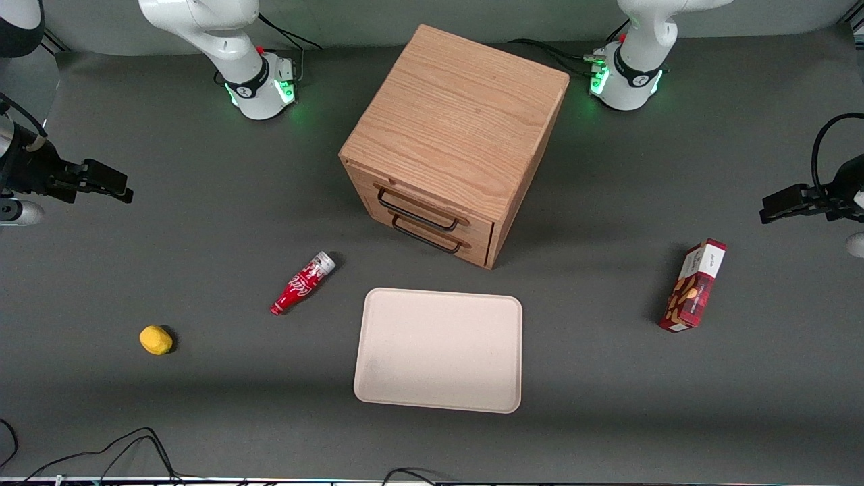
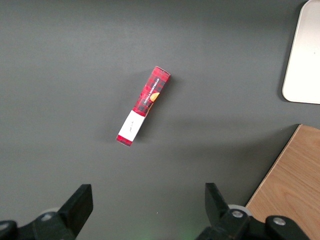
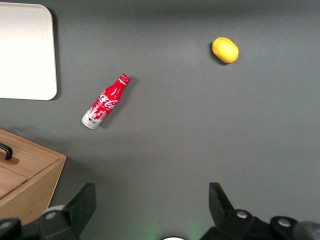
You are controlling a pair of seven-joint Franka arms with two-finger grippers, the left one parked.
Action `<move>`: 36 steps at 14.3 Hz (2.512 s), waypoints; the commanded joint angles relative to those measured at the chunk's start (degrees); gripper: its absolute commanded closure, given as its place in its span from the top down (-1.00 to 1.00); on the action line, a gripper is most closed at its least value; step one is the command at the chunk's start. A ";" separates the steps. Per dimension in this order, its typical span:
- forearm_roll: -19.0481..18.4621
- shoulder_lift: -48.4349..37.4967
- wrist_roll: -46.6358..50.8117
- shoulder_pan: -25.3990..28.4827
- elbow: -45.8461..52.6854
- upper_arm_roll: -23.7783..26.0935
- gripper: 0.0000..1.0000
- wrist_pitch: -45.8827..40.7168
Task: Place coke bottle on tray
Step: 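Move the right gripper down over the red Coca-Cola bottle, then close the right gripper on the bottle and lift it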
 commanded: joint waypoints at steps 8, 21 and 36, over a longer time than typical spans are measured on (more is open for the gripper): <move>0.17 6.68 17.29 1.61 1.60 5.94 1.00 6.19; -0.88 18.46 58.90 1.78 -26.32 14.06 1.00 45.80; -15.65 32.10 73.24 2.31 -26.96 14.23 -0.53 59.82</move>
